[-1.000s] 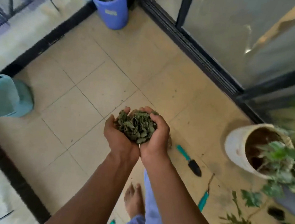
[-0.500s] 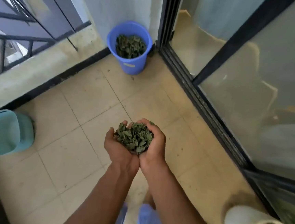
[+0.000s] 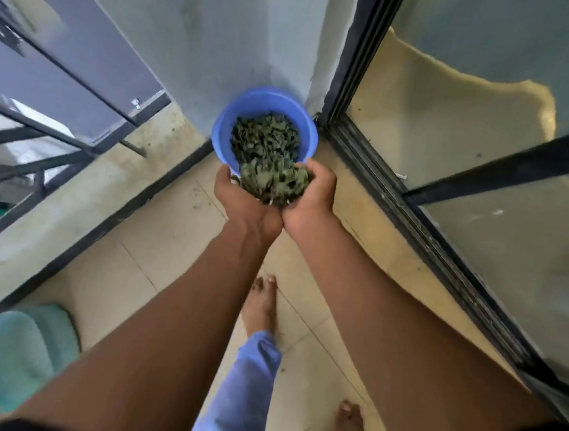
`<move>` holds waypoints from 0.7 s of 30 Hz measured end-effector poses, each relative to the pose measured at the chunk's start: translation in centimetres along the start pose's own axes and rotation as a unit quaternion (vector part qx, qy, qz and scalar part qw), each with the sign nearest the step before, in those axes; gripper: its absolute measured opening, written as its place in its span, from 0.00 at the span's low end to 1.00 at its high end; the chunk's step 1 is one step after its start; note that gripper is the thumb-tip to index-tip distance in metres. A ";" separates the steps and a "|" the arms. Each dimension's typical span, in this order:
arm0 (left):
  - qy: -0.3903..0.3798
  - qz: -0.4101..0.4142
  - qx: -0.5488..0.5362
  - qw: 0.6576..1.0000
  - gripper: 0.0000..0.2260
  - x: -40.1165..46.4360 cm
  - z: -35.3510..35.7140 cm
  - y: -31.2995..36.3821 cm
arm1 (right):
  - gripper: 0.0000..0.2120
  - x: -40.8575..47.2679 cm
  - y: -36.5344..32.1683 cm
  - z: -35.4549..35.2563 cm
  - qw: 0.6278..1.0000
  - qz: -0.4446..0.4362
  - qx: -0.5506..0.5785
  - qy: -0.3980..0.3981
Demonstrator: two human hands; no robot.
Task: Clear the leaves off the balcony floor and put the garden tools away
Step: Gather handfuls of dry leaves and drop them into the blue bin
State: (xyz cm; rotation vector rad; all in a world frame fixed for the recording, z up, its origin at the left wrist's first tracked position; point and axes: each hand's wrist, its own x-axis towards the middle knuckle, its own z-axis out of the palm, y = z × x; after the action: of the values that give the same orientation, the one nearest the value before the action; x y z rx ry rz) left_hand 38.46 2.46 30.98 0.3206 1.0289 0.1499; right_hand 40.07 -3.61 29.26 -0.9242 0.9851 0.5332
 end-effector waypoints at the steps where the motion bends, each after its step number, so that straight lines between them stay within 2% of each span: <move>1: -0.003 -0.014 -0.017 1.000 0.27 1.7 -0.1 0.8 | 0.17 1.0 -0.5 1.3 1.000 0.005 -0.002 0.003; 2: 0.012 -0.015 0.021 1.000 0.28 4.5 -1.1 0.7 | 0.17 1.5 -1.1 2.4 1.000 0.009 -0.013 0.000; 3: 0.068 -0.033 0.124 0.989 0.30 7.9 -4.1 -1.0 | 0.15 2.2 -1.6 3.3 1.000 0.019 -0.018 -0.003; 4: 0.126 -0.059 0.252 0.958 0.33 9.8 -9.0 -3.3 | 0.16 2.8 -2.1 3.9 0.999 0.038 -0.020 -0.004; 5: 0.107 -0.067 0.407 0.905 0.35 10.6 -14.9 -7.3 | 0.18 3.4 -2.4 4.5 0.998 0.058 -0.019 -0.004; 6: 0.114 -0.046 0.551 0.825 0.34 12.0 -20.9 -10.9 | 0.21 4.0 -2.7 4.7 0.997 0.069 -0.027 -0.001; 7: 0.119 -0.070 0.615 0.777 0.29 12.7 -26.4 -14.2 | 0.25 4.4 -2.7 4.9 0.997 0.075 -0.034 0.002; 8: 0.146 -0.069 0.580 0.798 0.25 13.7 -30.1 -16.3 | 0.27 4.8 -2.8 4.8 0.996 0.082 -0.043 0.005; 9: 0.163 -0.077 0.592 0.785 0.22 13.7 -31.6 -16.9 | 0.28 5.1 -2.7 4.6 0.995 0.086 -0.049 0.010; 11: 0.171 -0.103 0.605 0.771 0.21 12.4 -29.7 -15.2 | 0.27 5.4 -2.6 3.6 0.994 0.083 -0.061 0.026; 12: 0.161 -0.092 0.575 0.797 0.21 12.1 -30.9 -16.0 | 0.25 5.2 -2.6 2.9 0.994 0.081 -0.068 0.033; 13: 0.115 -0.106 0.529 0.834 0.24 11.5 -29.1 -15.5 | 0.23 4.9 -2.7 1.9 0.994 0.077 -0.068 0.036; 14: 0.144 -0.144 0.449 0.870 0.28 10.6 -24.4 -14.4 | 0.21 4.3 -2.7 0.9 0.995 0.072 -0.064 0.037; 15: 0.148 -0.110 0.467 0.865 0.31 10.0 -19.8 -11.7 | 0.18 3.7 -2.6 -0.2 0.995 0.068 -0.058 0.036; 16: 0.130 -0.107 0.424 0.890 0.29 8.2 -14.2 -8.8 | 0.16 2.9 -2.5 -1.4 0.996 0.065 -0.054 0.035; 17: 0.095 -0.056 0.499 0.860 0.21 5.0 -9.9 -6.2 | 0.14 2.1 -2.4 -2.7 0.996 0.060 -0.050 0.037; 18: 0.089 -0.055 0.413 0.905 0.12 3.2 -6.3 -4.0 | 0.14 1.2 -2.2 -4.0 0.997 0.053 -0.048 0.041; 19: 0.057 -0.080 0.388 0.916 0.09 1.8 -3.7 -2.9 | 0.13 0.3 -2.0 -5.5 0.997 0.044 -0.046 0.047; 21: 0.008 -0.117 0.452 0.884 0.09 -2.2 -2.8 -3.9 | 0.12 -1.6 -1.5 -9.0 0.997 0.024 -0.036 0.058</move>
State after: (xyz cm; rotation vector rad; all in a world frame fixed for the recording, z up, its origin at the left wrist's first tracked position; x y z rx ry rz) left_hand 34.78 -1.30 30.15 1.0370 1.0943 -0.5753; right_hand 36.18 -12.02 29.13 -1.0074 1.1007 0.5630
